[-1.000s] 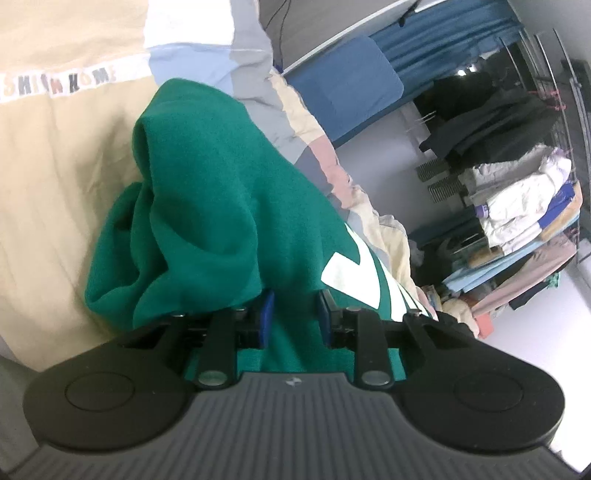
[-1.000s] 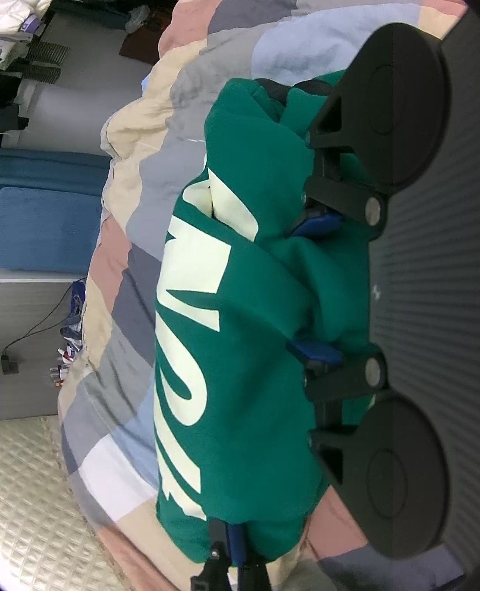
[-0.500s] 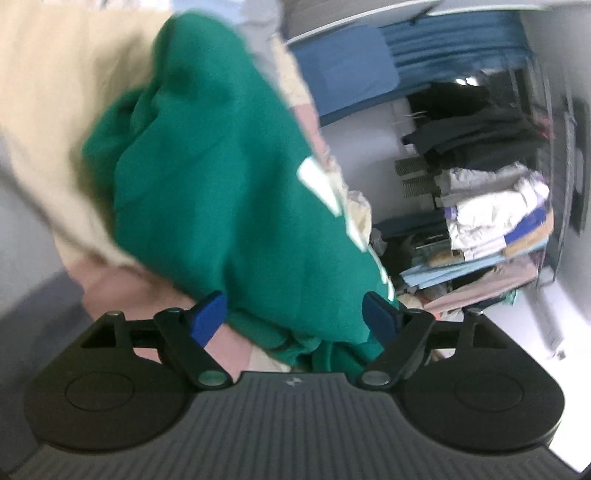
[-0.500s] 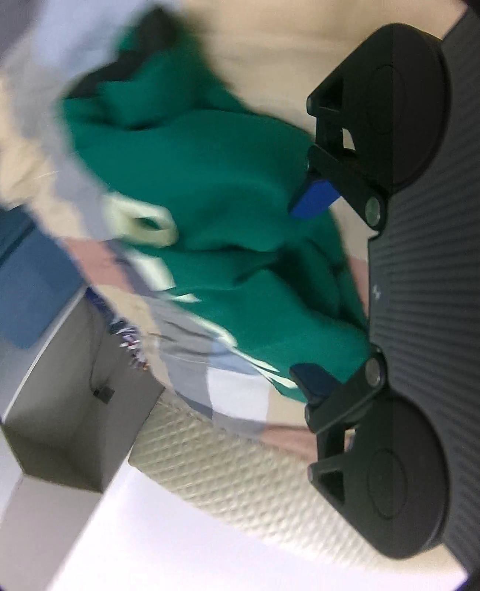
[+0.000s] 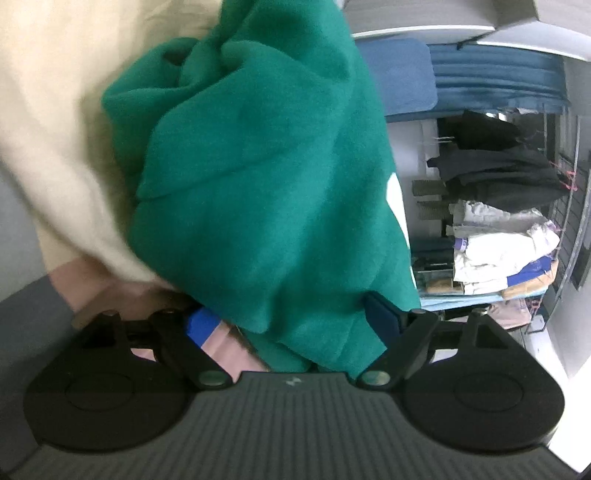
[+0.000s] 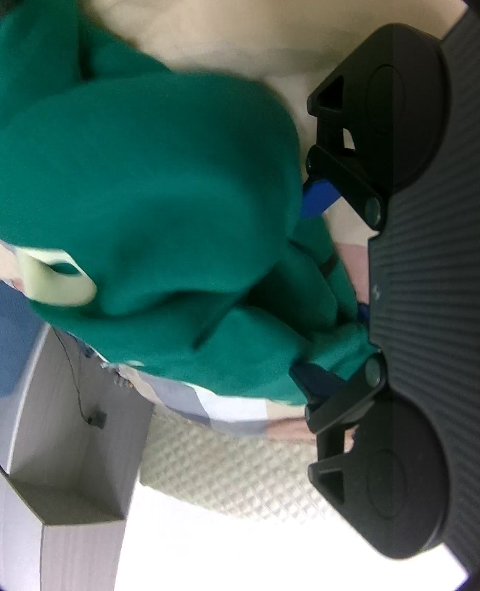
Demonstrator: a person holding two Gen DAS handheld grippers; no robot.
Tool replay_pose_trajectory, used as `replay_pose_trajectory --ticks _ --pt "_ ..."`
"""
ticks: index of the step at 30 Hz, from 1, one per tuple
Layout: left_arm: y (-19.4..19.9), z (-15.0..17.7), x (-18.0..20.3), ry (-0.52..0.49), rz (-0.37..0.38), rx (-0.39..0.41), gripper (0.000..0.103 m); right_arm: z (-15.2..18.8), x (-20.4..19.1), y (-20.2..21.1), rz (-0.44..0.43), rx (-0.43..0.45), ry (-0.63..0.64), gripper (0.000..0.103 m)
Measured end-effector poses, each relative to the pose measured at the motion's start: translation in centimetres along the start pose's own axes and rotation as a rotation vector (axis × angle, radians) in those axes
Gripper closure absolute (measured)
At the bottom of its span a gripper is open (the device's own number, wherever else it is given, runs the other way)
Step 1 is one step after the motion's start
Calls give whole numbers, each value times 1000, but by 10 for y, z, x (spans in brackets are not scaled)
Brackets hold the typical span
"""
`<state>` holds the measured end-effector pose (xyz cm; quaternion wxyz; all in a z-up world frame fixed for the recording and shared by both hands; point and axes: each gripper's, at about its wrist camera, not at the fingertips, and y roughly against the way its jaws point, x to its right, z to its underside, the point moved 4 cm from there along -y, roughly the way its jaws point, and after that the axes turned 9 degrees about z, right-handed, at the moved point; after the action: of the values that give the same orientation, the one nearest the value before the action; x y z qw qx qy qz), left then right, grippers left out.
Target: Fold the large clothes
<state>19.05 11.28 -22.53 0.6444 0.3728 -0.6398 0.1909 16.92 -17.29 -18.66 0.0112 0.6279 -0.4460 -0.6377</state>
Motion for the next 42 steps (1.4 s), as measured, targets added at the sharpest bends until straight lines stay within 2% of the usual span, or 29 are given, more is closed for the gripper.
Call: replay_pose_trajectory --ticks 9,12,15,18,21,24,30,38,40,42 --pt "7 -1 1 -44 83 17 15 24 -21 -33 -132 -92 -20 14" --pt "9 1 4 -66 97 17 15 35 -26 -49 -121 -123 -22 14" --pt "12 1 2 -65 108 20 15 41 -20 -65 -86 -135 -81 14" --pt "15 2 -3 -52 106 21 13 37 -17 -75 -98 -81 -124 14" --pt "15 3 -9 -8 93 26 6 31 -24 -79 -158 -48 -113 14" --pt "16 2 -11 3 89 33 4 27 -30 -75 -217 -17 -103 14" --pt "13 3 -18 16 69 26 3 27 -36 -71 -292 8 -119 13" --pt "29 -14 -32 100 117 166 4 29 -32 -84 -284 2 -138 14" --pt "32 -17 -32 101 105 203 4 28 -26 -76 -263 1 -151 14" --pt "34 -22 -31 80 92 235 5 33 -31 -74 -201 -11 -155 14"
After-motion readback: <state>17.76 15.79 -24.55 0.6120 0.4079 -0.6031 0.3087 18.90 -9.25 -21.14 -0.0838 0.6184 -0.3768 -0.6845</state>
